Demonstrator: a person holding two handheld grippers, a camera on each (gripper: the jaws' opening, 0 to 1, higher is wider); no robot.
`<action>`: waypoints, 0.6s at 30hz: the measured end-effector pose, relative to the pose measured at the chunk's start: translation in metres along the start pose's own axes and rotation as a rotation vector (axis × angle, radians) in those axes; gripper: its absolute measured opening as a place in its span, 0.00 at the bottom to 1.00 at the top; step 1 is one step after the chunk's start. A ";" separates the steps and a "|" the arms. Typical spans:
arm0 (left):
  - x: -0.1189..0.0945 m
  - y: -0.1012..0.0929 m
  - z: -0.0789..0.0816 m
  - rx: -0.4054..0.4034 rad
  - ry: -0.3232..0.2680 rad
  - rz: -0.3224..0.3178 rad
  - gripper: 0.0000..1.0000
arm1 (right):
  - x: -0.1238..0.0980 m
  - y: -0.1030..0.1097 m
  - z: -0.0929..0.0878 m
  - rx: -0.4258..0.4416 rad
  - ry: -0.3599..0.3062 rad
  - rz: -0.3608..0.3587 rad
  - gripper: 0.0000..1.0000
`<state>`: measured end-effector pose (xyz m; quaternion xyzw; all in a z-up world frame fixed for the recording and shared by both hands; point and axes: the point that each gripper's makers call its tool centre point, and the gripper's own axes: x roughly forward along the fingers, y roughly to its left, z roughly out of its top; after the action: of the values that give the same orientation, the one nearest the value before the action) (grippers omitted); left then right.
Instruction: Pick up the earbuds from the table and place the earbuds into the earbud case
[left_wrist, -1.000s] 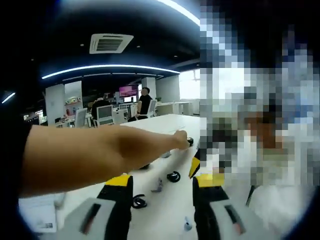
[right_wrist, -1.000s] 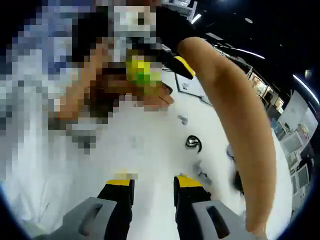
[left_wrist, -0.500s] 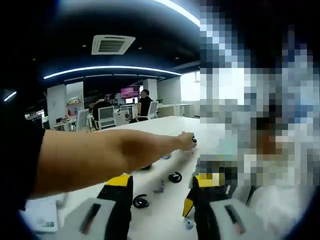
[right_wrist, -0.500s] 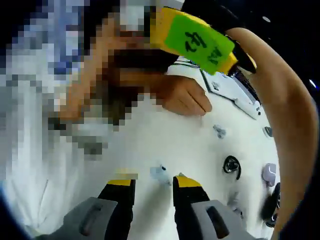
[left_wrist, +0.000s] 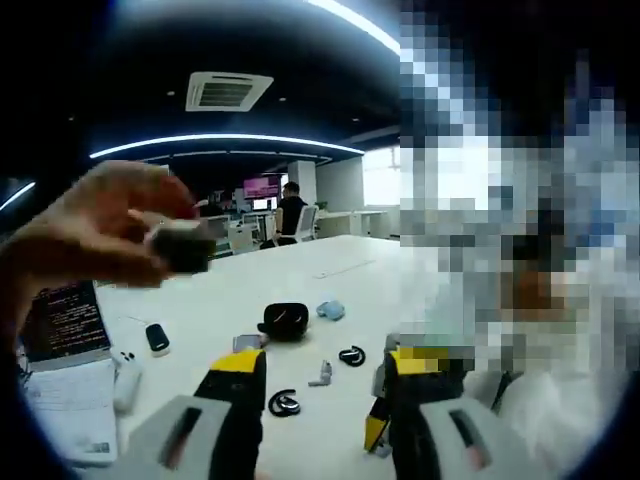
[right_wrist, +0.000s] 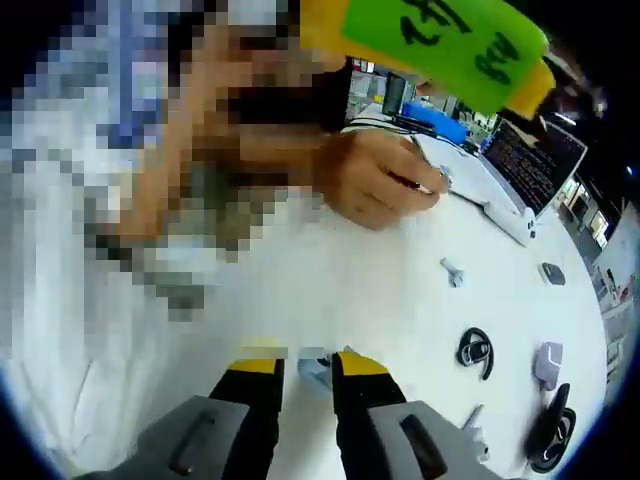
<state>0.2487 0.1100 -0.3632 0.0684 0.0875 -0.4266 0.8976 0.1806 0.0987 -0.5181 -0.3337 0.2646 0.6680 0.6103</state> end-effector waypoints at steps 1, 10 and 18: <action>0.000 0.000 0.000 0.000 0.000 0.000 0.49 | 0.000 -0.001 -0.001 0.008 -0.004 0.000 0.18; 0.005 0.002 -0.005 -0.003 0.018 0.008 0.49 | -0.005 -0.007 -0.007 0.079 -0.057 -0.006 0.11; 0.011 -0.001 -0.004 -0.002 0.021 0.000 0.49 | -0.012 -0.018 -0.012 0.124 -0.077 -0.039 0.05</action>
<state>0.2538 0.1019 -0.3699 0.0718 0.0974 -0.4260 0.8966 0.2000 0.0835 -0.5156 -0.2742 0.2751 0.6508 0.6524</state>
